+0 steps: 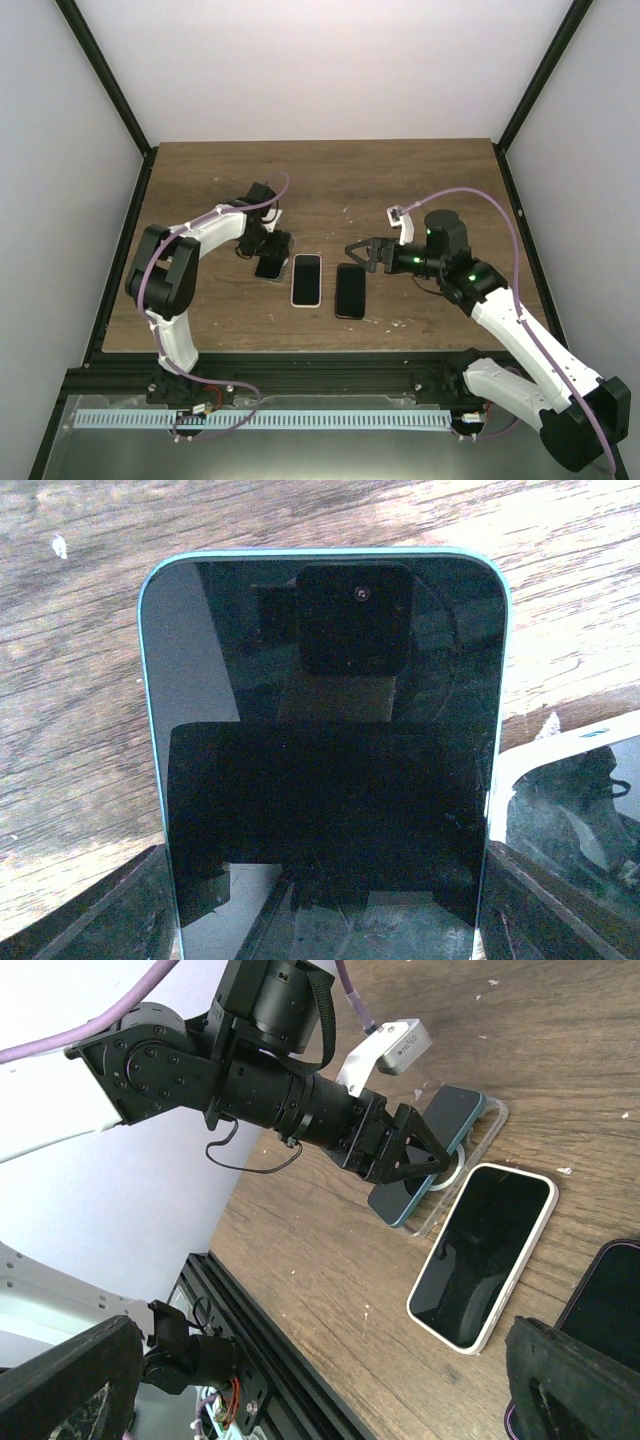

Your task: Put the phone into the phone case

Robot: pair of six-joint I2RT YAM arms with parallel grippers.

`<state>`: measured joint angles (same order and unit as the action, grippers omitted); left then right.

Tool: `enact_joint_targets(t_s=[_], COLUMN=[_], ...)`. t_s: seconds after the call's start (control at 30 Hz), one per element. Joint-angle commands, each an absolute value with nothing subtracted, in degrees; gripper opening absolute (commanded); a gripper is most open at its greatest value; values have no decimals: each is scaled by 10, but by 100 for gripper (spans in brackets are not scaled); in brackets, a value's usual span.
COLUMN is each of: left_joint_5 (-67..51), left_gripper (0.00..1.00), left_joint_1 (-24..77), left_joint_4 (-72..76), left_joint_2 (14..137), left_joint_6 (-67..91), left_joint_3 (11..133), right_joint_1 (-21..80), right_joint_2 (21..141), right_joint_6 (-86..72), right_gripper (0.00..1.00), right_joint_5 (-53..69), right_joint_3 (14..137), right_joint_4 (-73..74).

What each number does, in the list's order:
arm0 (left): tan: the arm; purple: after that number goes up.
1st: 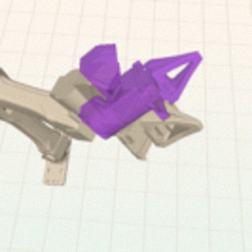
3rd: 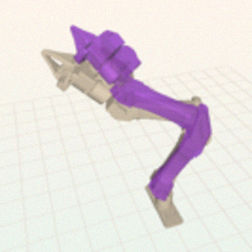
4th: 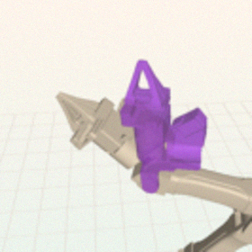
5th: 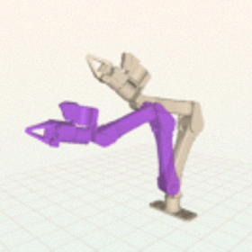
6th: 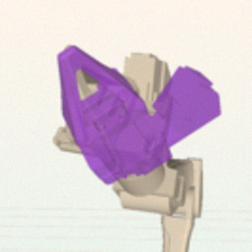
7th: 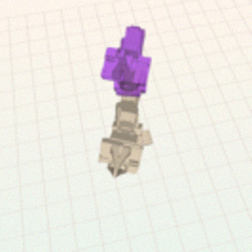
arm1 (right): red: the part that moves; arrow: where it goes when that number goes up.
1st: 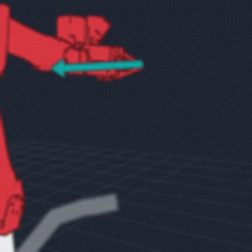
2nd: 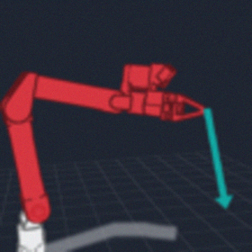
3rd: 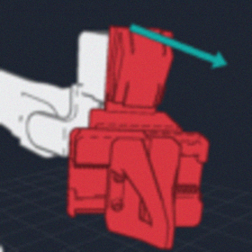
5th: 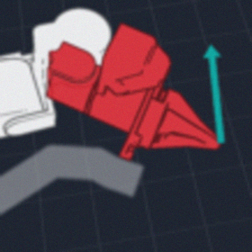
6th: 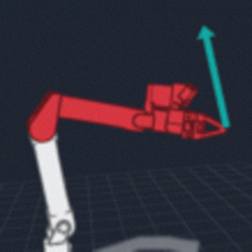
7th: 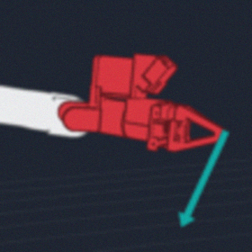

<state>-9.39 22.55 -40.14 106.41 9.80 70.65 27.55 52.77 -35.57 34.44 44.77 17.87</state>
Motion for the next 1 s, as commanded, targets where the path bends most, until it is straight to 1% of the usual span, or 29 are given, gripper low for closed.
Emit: enact_joint_targets(t_s=[0.0, 0.37, 0.63, 0.8, 0.97], left_joint_5=[-87, -94, -109, -106, -93], left_gripper=[63, 80, 86, 87, 84], left_joint_1=[230, 234, 236, 236, 227], left_joint_4=[-402, -408, -407, -402, -387], left_joint_2=[1073, 1073, 1072, 1056, 1035], left_joint_6=[100, 102, 98, 102, 110], left_joint_3=[716, 715, 708, 705, 696], right_joint_1=[272, 272, 272, 272, 271], right_joint_2=[528, 529, 531, 530, 539], right_joint_6=[-357, -363, -365, -368, -381], right_gripper=[100, 100, 100, 100, 100], right_joint_5=[345, 348, 348, 351, 353], right_joint_3=[447, 439, 436, 431, 417], right_joint_4=[167, 157, 156, 148, 137])
